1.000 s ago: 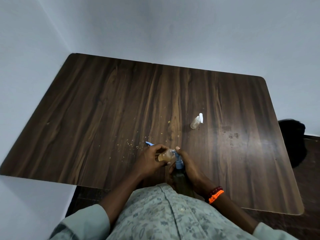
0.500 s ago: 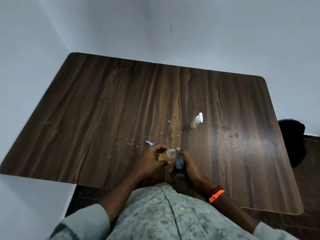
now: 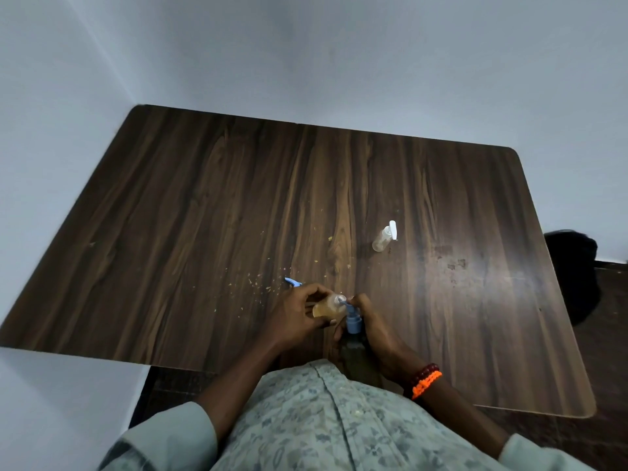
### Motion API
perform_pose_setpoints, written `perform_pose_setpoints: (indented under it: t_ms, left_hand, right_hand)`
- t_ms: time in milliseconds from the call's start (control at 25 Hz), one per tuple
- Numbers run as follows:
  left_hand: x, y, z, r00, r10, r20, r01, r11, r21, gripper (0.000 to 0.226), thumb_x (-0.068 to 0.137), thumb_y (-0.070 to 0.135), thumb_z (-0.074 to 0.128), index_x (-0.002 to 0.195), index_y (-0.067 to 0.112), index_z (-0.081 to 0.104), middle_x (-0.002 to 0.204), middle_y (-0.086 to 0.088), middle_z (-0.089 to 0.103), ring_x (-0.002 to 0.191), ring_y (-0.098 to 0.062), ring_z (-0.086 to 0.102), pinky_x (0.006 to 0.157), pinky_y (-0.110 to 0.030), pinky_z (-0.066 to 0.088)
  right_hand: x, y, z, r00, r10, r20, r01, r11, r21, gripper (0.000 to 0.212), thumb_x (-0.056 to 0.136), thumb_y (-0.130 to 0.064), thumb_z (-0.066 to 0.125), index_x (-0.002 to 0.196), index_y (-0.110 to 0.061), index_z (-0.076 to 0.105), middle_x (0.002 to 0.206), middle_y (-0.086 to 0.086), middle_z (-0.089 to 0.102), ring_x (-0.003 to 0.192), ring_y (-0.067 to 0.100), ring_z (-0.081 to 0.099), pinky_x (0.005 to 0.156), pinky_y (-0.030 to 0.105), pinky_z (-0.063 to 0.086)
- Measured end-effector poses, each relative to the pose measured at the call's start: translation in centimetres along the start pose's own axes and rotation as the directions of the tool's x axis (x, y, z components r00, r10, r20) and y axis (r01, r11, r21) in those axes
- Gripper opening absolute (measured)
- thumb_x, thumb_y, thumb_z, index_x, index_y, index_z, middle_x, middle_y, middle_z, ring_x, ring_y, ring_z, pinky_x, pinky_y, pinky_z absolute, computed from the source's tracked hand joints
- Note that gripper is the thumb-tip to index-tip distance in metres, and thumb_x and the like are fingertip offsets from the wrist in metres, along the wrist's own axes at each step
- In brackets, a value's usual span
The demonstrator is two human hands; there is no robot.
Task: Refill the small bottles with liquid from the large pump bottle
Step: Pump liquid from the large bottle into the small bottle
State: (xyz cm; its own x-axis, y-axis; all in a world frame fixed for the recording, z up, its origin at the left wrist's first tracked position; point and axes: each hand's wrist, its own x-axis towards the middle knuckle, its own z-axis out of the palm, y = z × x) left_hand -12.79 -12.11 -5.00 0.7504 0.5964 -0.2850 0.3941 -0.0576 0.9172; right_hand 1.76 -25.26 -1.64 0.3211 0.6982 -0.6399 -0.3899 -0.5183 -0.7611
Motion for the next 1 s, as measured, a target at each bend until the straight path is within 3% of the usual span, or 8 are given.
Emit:
perform_pose_setpoints:
  t_ms: [80,280,400,600,760,840,1000]
  left_hand:
    - [-0.07,-0.09,0.18,1.000,-0.005,0.009,0.005,1.000,-0.001,0.041,0.078,0.020,0.091,0.115,0.030,0.075,0.116,0.006,0.080,0.112,-0.014,0.076,0.100,-0.051,0.063]
    - [0.03,-0.11,-0.02,1.000,0.000,-0.014,0.001,1.000,0.016,0.043,0.078,0.019,0.092,0.116,0.027,0.074,0.117,0.007,0.080,0.113,-0.012,0.075,0.102,-0.049,0.062]
    - [-0.04,0.04,-0.02,1.000,-0.008,-0.008,0.008,1.000,0.005,0.043,0.078,0.015,0.092,0.117,0.022,0.074,0.117,0.005,0.080,0.112,-0.012,0.076,0.102,-0.049,0.062]
    - [-0.34,0.06,0.02,1.000,-0.014,0.003,0.014,1.000,-0.018,0.035,0.081,0.019,0.089,0.113,0.023,0.075,0.113,0.005,0.080,0.110,-0.013,0.077,0.098,-0.051,0.063]
    - [-0.13,0.17,-0.23,1.000,-0.010,-0.020,0.010,1.000,0.003,0.041,0.079,0.016,0.091,0.115,0.023,0.074,0.115,0.006,0.080,0.112,-0.015,0.076,0.103,-0.051,0.061]
    - [-0.05,0.14,-0.21,1.000,-0.010,-0.017,0.010,1.000,-0.010,0.042,0.078,0.015,0.092,0.114,0.024,0.074,0.115,0.006,0.080,0.112,-0.015,0.076,0.103,-0.051,0.061]
    - [-0.33,-0.09,-0.06,1.000,-0.007,-0.004,0.007,1.000,-0.010,0.039,0.078,0.016,0.091,0.113,0.025,0.075,0.113,0.007,0.080,0.110,-0.013,0.077,0.098,-0.051,0.064]
  right_hand:
    - [-0.01,0.22,-0.18,1.000,-0.009,-0.004,0.009,1.000,-0.008,0.064,0.110,-0.042,0.030,0.077,-0.015,0.077,0.077,0.006,0.078,0.075,0.018,0.071,0.073,0.028,0.057]
    - [0.27,-0.40,0.64,1.000,-0.011,0.026,0.010,0.999,0.033,0.056,0.101,-0.056,0.041,0.088,-0.018,0.080,0.081,0.004,0.080,0.075,0.016,0.076,0.069,0.024,0.062]
    - [0.34,-0.02,0.41,1.000,0.000,0.012,-0.001,0.999,0.054,0.059,0.107,-0.049,0.037,0.089,-0.016,0.081,0.087,0.012,0.078,0.077,0.018,0.076,0.070,0.026,0.063]
    - [0.10,0.10,0.10,0.999,-0.016,0.039,0.019,0.996,-0.083,0.064,0.109,-0.042,0.033,0.069,-0.020,0.078,0.075,0.003,0.077,0.072,0.012,0.071,0.073,0.027,0.055]
    - [0.24,-0.13,0.76,0.998,-0.037,0.054,0.037,0.999,0.002,0.063,0.100,-0.058,0.039,0.083,-0.015,0.081,0.086,0.022,0.076,0.079,0.021,0.074,0.080,0.030,0.061]
    - [0.14,-0.21,0.64,0.998,-0.033,0.050,0.033,0.999,-0.004,0.063,0.103,-0.055,0.038,0.084,-0.013,0.081,0.094,0.031,0.075,0.085,0.023,0.075,0.089,0.037,0.058]
    - [-0.46,-0.23,0.02,0.998,-0.049,0.028,0.052,0.991,-0.122,0.056,0.110,-0.037,0.033,0.078,-0.016,0.073,0.077,0.005,0.078,0.076,0.017,0.070,0.073,0.027,0.055]
